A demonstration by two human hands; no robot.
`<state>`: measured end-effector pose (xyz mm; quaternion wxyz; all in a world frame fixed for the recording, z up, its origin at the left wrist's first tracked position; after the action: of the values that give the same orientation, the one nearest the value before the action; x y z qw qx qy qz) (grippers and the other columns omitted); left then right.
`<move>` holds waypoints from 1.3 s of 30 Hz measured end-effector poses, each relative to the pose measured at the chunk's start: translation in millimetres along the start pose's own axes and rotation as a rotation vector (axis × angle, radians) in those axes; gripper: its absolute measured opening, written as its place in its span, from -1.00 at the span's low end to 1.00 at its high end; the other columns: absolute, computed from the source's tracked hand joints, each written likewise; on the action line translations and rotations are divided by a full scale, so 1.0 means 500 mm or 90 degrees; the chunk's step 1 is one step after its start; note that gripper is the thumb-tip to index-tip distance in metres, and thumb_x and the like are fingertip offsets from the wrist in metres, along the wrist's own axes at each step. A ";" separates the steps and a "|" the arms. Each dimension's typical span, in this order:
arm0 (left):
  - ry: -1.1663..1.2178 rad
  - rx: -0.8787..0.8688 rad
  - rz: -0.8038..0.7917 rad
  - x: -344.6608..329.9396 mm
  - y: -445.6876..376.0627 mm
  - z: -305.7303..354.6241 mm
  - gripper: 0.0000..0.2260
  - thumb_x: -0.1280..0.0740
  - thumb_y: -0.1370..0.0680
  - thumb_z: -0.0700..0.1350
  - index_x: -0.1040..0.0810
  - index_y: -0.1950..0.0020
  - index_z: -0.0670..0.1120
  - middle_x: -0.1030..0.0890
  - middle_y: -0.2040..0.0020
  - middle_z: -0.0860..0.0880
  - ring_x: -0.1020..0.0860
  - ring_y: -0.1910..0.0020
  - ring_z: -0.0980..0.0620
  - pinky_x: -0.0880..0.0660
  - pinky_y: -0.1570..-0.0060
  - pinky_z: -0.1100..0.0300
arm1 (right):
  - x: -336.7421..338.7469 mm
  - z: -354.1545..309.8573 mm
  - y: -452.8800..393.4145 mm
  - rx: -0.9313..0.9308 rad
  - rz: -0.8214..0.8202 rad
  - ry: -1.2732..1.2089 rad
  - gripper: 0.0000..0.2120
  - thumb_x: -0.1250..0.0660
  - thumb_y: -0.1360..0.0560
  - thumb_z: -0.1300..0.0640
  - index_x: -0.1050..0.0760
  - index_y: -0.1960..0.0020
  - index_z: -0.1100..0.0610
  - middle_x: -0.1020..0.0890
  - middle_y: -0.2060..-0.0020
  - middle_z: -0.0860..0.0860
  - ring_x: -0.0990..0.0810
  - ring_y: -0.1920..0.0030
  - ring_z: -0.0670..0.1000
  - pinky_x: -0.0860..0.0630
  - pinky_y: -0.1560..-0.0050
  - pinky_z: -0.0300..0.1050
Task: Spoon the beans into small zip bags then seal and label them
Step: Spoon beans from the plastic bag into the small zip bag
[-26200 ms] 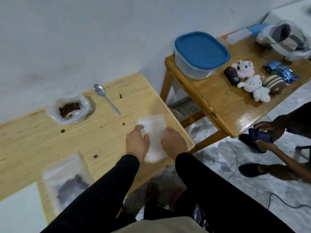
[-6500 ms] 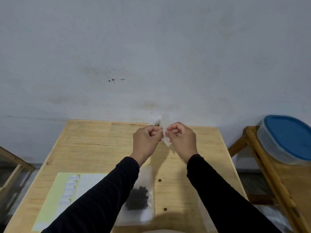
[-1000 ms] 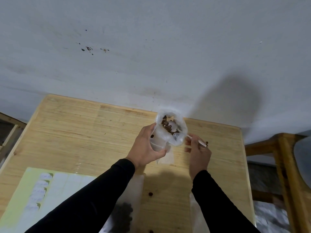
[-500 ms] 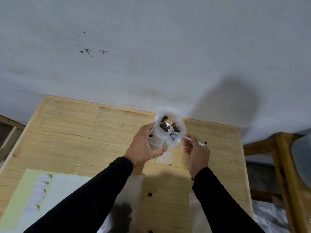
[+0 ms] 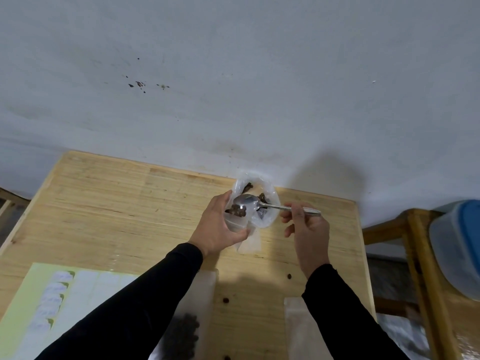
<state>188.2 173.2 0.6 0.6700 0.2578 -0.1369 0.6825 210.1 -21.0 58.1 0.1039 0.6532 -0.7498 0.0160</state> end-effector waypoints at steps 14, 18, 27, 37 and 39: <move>-0.049 -0.048 -0.059 -0.024 0.010 0.021 -0.16 -0.48 -0.33 0.15 -0.17 -0.49 -0.04 -0.31 -0.38 0.03 -0.30 -0.31 0.16 -0.18 -0.24 0.42 | -0.072 -0.068 -0.124 0.309 -0.319 0.542 -0.82 -0.25 -0.56 0.16 -0.58 0.09 0.22 -0.64 0.15 0.07 -0.56 0.15 0.01 -0.34 0.13 -0.28; -0.075 -0.040 -0.058 -0.028 -0.003 0.014 -0.19 -0.47 -0.34 0.15 -0.21 -0.48 -0.05 -0.34 -0.36 0.02 -0.33 -0.31 0.11 -0.20 -0.22 0.41 | -0.095 -0.069 -0.164 0.244 -0.368 0.565 -0.74 -0.20 -0.58 0.10 -0.55 0.12 0.26 -0.65 0.16 0.07 -0.59 0.15 0.04 -0.43 0.06 -0.15; -0.080 -0.040 -0.029 -0.026 -0.010 0.009 -0.22 -0.48 -0.35 0.15 -0.23 -0.46 -0.06 -0.37 -0.33 0.04 -0.34 -0.24 0.17 -0.22 -0.20 0.42 | -0.004 0.026 -0.188 -0.026 -0.145 0.405 -0.74 -0.18 -0.57 0.10 -0.54 0.21 0.15 -0.56 0.42 -0.04 -0.50 0.38 -0.08 -0.42 0.22 -0.25; -0.088 -0.064 -0.012 -0.014 -0.017 0.010 -0.20 -0.50 -0.30 0.18 -0.27 -0.43 -0.05 -0.40 -0.30 0.05 -0.34 -0.17 0.21 -0.29 -0.21 0.36 | 0.033 0.105 -0.113 -0.167 0.021 0.169 -0.71 -0.18 -0.57 0.12 -0.53 0.28 0.09 -0.55 0.43 0.02 -0.46 0.43 0.01 -0.43 0.28 -0.04; -0.085 -0.065 -0.008 -0.008 -0.017 0.011 -0.21 -0.49 -0.30 0.17 -0.28 -0.43 -0.05 -0.39 -0.30 0.06 -0.33 -0.17 0.24 -0.25 -0.19 0.41 | 0.030 0.108 -0.103 -0.168 0.041 0.148 -0.71 -0.17 -0.58 0.12 -0.54 0.27 0.09 -0.56 0.41 0.03 -0.47 0.42 0.01 -0.45 0.29 -0.06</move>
<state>197.5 167.4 1.7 0.6759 0.2687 -0.2144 0.6519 251.8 -51.8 2.3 0.2742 0.6036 -0.7487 -0.0037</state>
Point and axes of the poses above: each hand's wrist, its own y-axis away from the middle knuckle, its own x-axis out of the back of the hand, z = x × y, the point moved 6 cm from there along -y, towards the middle knuckle
